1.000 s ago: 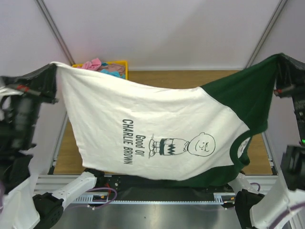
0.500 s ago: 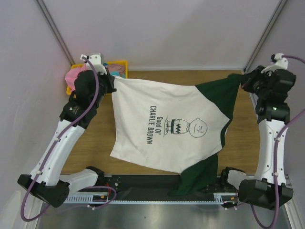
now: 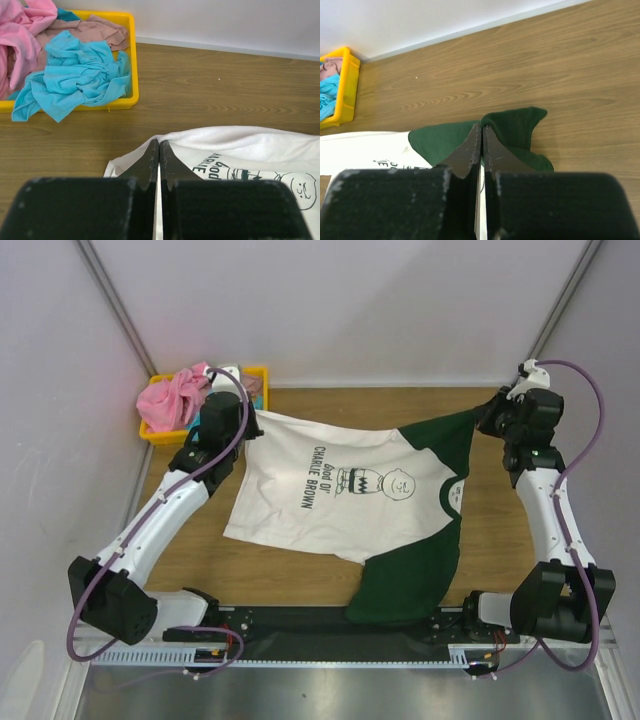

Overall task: Fold and stack the t-shirts
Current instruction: Flatten the tshirt out

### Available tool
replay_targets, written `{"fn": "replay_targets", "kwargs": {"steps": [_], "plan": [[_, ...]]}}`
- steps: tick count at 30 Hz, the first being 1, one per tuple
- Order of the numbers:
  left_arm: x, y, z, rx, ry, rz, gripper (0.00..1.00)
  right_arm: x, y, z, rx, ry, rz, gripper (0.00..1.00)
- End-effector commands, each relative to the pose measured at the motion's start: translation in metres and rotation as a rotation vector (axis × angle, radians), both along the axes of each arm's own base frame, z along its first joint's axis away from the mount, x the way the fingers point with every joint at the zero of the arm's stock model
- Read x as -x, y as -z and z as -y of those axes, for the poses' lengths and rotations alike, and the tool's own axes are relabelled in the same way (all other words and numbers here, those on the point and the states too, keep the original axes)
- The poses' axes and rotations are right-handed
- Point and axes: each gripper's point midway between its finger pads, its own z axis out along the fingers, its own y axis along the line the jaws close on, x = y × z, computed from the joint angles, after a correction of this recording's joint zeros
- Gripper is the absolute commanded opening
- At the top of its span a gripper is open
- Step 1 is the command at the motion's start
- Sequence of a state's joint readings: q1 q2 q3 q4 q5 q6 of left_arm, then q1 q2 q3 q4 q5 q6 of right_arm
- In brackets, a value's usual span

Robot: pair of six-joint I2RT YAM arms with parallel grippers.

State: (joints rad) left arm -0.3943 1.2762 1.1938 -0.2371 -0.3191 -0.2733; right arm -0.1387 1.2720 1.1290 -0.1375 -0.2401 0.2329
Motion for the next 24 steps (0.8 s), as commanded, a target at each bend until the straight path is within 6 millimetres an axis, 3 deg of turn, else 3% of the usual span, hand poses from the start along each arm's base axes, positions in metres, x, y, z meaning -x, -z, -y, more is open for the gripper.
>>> {"fn": "replay_targets", "kwargs": {"steps": [1,8,24], "plan": [[-0.013,-0.021,-0.005,0.046,-0.045,0.086,0.0,-0.016,-0.02,0.005,0.029,0.019,0.105,0.0],[-0.018,-0.014,-0.004,0.032,-0.04,0.075,0.0,-0.024,-0.018,0.0,0.019,0.003,0.118,0.0],[-0.012,-0.017,-0.008,0.022,-0.024,0.085,0.0,-0.02,-0.029,-0.006,0.019,0.008,0.135,0.0]]}}
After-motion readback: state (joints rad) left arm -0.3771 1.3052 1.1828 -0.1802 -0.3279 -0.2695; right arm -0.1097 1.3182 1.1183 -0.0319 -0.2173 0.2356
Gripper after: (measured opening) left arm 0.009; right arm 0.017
